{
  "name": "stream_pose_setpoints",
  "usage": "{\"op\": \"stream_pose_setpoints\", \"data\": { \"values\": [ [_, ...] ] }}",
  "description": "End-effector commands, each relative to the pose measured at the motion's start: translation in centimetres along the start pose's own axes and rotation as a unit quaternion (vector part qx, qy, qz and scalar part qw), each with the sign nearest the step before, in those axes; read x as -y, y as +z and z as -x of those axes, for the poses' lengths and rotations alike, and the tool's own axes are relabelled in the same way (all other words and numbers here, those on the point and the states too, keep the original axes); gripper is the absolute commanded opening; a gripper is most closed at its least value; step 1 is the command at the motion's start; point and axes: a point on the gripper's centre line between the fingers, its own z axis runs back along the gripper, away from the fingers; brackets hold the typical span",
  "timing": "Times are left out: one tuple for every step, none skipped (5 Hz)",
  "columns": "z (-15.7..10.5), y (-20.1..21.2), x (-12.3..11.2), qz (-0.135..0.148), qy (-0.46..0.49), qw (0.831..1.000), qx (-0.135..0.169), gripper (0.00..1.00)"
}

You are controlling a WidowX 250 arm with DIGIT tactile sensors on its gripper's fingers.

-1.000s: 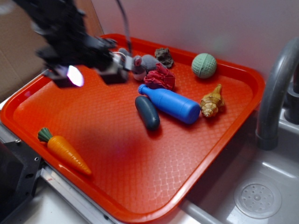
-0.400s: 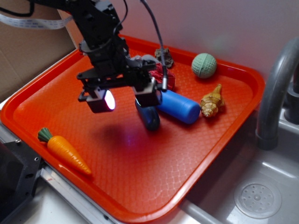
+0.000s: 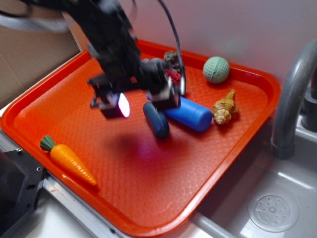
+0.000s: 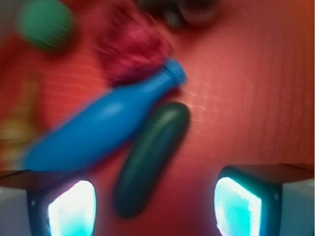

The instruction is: Grab the plastic pickle.

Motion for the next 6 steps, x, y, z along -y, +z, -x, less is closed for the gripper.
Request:
{"op": "stream_pose_setpoints", "data": {
  "values": [
    [-0.4,-1.3,-0.1,-0.043,0.068,0.997,-0.015,1.0],
    [-0.1,-0.5,-0.8,-0.064,0.084,0.994,-0.019,0.0],
    [-0.5,1.6,-1.8,-0.028,0.067,0.997,-0.031,0.0],
    [-2.8,5.4,-4.5,0.042,-0.052,0.994,-0.083,0.0],
    [-4.2,8.1,-6.0,0.078,-0.113,0.989,-0.05,0.0],
    [-5.6,11.1,-6.3,0.082,-0.235,0.966,-0.065,0.0]
  ]
}}
